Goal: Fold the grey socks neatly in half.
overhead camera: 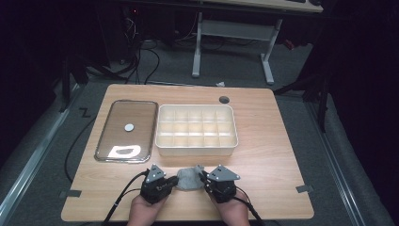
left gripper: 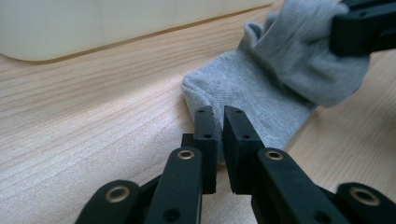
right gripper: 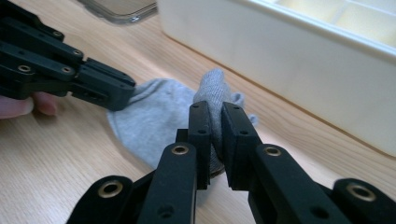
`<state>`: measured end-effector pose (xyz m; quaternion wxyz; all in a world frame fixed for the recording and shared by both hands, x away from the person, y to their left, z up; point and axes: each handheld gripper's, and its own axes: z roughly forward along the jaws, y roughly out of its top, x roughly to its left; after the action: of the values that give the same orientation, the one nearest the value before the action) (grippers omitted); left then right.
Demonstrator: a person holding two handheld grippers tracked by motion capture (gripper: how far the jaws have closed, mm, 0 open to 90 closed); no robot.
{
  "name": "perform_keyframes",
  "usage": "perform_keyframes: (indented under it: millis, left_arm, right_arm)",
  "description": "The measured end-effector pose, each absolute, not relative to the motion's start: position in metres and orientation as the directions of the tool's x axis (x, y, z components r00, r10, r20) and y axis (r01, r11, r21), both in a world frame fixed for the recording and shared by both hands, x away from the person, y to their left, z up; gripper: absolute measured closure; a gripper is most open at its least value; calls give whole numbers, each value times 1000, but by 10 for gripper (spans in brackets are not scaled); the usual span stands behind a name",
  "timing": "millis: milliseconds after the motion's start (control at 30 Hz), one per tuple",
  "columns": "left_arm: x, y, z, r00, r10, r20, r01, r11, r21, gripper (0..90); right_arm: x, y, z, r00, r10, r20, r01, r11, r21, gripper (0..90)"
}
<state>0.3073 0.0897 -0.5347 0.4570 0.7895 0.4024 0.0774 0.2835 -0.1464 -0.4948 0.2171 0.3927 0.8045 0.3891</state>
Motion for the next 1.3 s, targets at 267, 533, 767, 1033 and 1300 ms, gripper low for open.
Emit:
perform_keyframes:
  millis: [267, 533, 767, 1033, 1300]
  left_arm:
    - [307, 91, -535, 662, 705, -252, 569, -255, 782, 860]
    - [308, 92, -535, 672, 688, -275, 578, -254, 776, 770]
    - [306, 119, -522, 625, 756, -195, 532, -230, 815, 889]
    - [308, 95, -535, 676, 726, -126, 534, -365, 762, 900]
    - [310, 97, -535, 681, 714, -164, 551, -352, 756, 900]
  right_arm:
    - [290, -128, -504, -625, 781, -18, 467, 392, 793, 834]
    - [295, -124, -502, -626, 780, -19, 474, 399, 785, 832]
    - [293, -125, -504, -624, 781, -11, 480, 395, 783, 832]
    - [292, -117, -500, -642, 767, -12, 460, 397, 794, 831]
    - [292, -102, -503, -667, 745, -5, 455, 413, 789, 831]
